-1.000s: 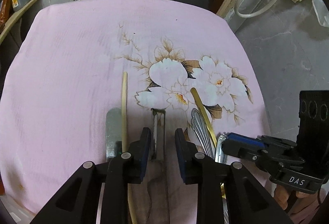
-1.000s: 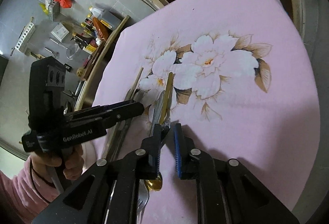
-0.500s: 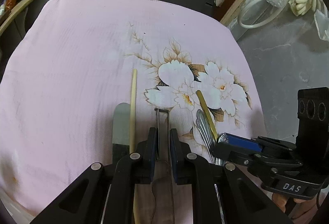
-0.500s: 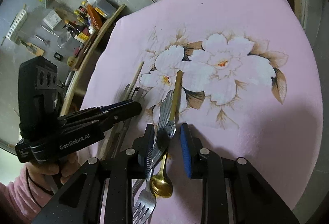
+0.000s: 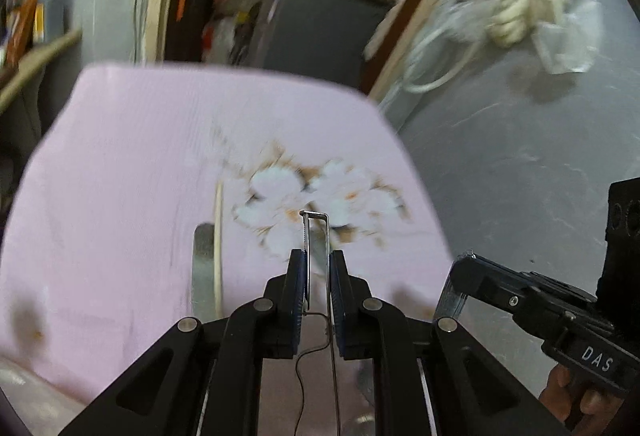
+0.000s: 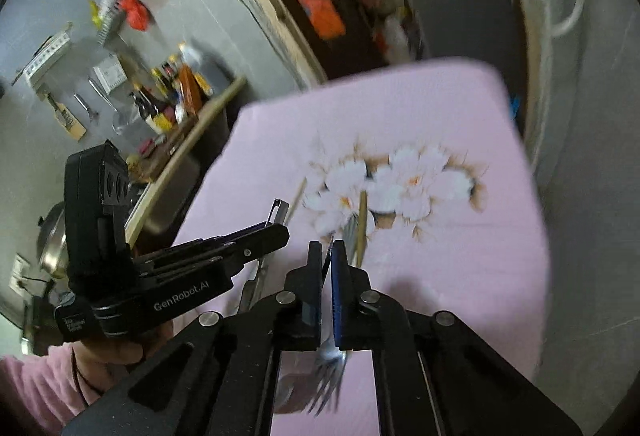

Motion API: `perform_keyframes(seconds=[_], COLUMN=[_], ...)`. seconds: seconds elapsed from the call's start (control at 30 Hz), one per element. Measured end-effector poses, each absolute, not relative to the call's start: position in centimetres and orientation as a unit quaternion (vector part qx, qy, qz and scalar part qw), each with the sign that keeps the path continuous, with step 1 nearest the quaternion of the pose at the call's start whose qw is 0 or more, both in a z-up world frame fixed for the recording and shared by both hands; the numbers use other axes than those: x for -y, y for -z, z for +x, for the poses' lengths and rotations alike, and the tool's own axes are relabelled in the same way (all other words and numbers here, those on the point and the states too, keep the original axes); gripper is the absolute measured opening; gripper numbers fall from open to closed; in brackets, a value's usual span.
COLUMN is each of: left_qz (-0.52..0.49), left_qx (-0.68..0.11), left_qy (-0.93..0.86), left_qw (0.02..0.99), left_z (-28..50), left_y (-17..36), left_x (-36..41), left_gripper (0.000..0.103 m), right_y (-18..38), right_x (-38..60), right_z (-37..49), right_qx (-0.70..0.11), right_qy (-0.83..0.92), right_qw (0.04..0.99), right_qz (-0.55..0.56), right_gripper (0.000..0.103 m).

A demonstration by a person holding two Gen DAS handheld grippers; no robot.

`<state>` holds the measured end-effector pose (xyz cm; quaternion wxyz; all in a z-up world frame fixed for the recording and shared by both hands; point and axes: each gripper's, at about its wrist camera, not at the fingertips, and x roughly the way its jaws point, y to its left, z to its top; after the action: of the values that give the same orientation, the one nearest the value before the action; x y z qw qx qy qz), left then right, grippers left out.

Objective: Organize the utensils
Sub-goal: 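Lift the peeler with the left tool while the right tool carries its spoon to the caddy, then open both tools over the white caddy to drop the peeler and spoon in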

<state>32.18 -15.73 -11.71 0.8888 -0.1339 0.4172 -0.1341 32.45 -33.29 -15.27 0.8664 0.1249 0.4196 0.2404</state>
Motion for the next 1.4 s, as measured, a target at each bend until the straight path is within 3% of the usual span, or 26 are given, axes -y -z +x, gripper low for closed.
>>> perform_keyframes(seconds=[0.33,0.8,1.03,1.4], left_qz=[-0.137,-0.174,-0.194,-0.202], left_qx=[-0.303,-0.154,-0.105,-0.107], left_qy=[0.176,0.130,0.092,0.047], left_qw=[0.927,0.964,0.971,0.972], left_z=[24.2,20.3,19.9,20.7], left_y=[3.9,-5.2,-4.9,0.3], left_x=[11.9,-3.3,-9.2,-12.3], left_gripper=[0.012,0.012,0.012,0.012], right_y=[5.7,-6.6,-8.8,-6.0], right_x=[33.1,21.5,15.2,11.9], right_z=[23.7,17.8,17.1,17.3], right_qx=[-0.300,-0.153,-0.122,-0.164], right_qy=[-0.163,-0.150,-0.178,-0.182], right_qw=[0.935,0.976,0.976,0.969], right_qz=[0.094,0.032,0.015,-0.017], right_gripper=[0.001,0.001,0.001,0.001])
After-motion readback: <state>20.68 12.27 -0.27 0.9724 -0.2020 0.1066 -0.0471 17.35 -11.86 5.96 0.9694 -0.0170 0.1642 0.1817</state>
